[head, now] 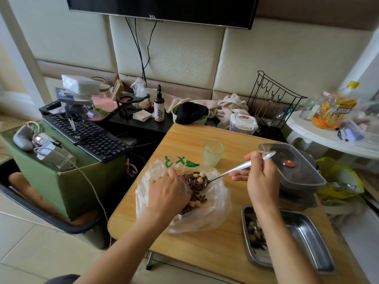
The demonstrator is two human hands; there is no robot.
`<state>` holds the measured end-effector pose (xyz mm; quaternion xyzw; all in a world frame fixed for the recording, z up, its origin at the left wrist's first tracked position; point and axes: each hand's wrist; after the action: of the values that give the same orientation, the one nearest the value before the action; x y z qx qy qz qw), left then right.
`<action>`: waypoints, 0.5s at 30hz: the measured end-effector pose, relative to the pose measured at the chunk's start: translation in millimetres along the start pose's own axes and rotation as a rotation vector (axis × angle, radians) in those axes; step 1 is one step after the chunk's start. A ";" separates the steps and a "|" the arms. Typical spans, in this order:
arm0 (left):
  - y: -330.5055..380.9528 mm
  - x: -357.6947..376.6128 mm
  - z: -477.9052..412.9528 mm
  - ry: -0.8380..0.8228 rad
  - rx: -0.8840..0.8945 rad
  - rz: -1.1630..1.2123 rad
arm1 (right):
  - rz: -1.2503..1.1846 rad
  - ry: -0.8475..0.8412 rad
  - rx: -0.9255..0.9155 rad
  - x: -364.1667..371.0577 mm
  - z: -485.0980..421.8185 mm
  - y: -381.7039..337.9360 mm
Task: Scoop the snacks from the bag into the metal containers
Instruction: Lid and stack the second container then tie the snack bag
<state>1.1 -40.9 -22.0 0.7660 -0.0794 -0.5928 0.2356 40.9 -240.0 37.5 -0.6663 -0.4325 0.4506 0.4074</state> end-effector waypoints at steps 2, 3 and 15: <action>2.3 0.4 -0.7 0.048 0.026 0.017 | 0.009 -0.005 -0.001 -0.4 0.1 1.0; 3.1 -0.4 -0.5 0.064 0.042 0.032 | 0.013 -0.007 -0.004 -0.6 0.0 1.5; -9.9 -9.8 -3.9 -0.170 0.253 -0.037 | -0.043 0.052 -0.042 -12.2 -3.6 -2.7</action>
<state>0.4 -27.2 -17.2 0.7379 -0.1590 -0.6450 0.1188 41.1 -251.3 44.0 -0.6769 -0.4453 0.4149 0.4140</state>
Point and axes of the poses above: each hand's wrist, its own z-axis away from the middle knuckle, its own x-axis out of the palm, y = z × x, and after that the axes turned 9 degrees about z, right-handed
